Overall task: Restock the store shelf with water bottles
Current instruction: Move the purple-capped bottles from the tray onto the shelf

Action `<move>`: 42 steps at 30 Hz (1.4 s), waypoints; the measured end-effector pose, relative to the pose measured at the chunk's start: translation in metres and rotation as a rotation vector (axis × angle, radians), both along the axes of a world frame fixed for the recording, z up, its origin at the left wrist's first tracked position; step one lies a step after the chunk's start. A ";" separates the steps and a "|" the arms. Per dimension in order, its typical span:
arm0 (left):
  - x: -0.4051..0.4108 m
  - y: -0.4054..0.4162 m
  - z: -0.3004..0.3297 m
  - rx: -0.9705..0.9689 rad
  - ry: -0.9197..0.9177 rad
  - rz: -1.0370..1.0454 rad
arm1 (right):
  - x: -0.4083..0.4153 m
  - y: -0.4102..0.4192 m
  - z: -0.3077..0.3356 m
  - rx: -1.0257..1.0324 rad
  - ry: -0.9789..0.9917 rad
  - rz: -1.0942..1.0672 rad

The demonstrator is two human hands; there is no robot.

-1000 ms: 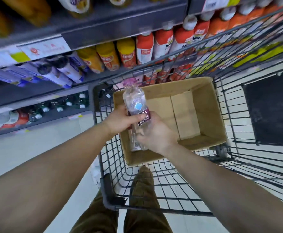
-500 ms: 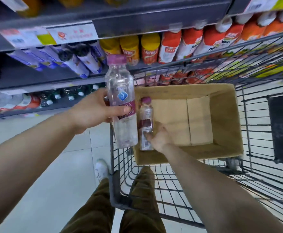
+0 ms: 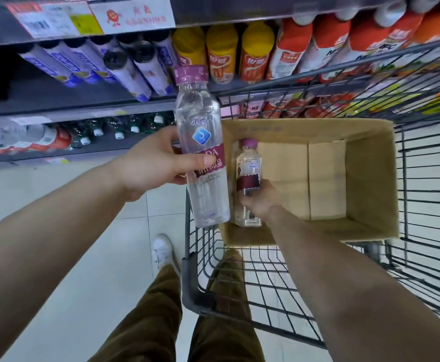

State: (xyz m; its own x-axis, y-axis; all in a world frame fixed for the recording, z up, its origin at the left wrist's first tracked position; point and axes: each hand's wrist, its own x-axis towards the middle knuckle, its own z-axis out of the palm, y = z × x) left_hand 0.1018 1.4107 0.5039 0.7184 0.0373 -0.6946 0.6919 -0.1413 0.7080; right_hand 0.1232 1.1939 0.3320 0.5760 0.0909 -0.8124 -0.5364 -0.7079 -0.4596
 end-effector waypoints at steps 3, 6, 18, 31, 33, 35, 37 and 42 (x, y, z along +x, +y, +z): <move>-0.003 -0.003 0.006 0.002 0.011 0.019 | 0.002 -0.025 0.028 -0.012 -0.038 0.036; -0.007 -0.008 0.020 -0.003 0.018 0.032 | 0.009 -0.048 0.066 -0.002 -0.052 0.081; -0.083 0.058 0.142 -0.004 -0.126 0.206 | 0.016 0.024 0.292 0.400 -0.046 0.325; -0.374 0.354 0.283 0.248 -0.409 0.716 | -0.197 0.424 0.419 0.836 -0.017 0.791; -0.419 0.388 0.302 0.273 -0.441 0.772 | -0.233 0.474 0.432 0.865 -0.044 0.847; -0.454 0.417 0.313 0.292 -0.488 0.826 | -0.263 0.517 0.445 0.903 -0.021 0.871; -0.480 0.441 0.320 0.336 -0.523 0.887 | -0.286 0.555 0.457 0.926 -0.037 0.893; -0.501 0.497 0.342 0.378 -0.617 1.051 | -0.312 0.641 0.486 1.037 -0.049 0.906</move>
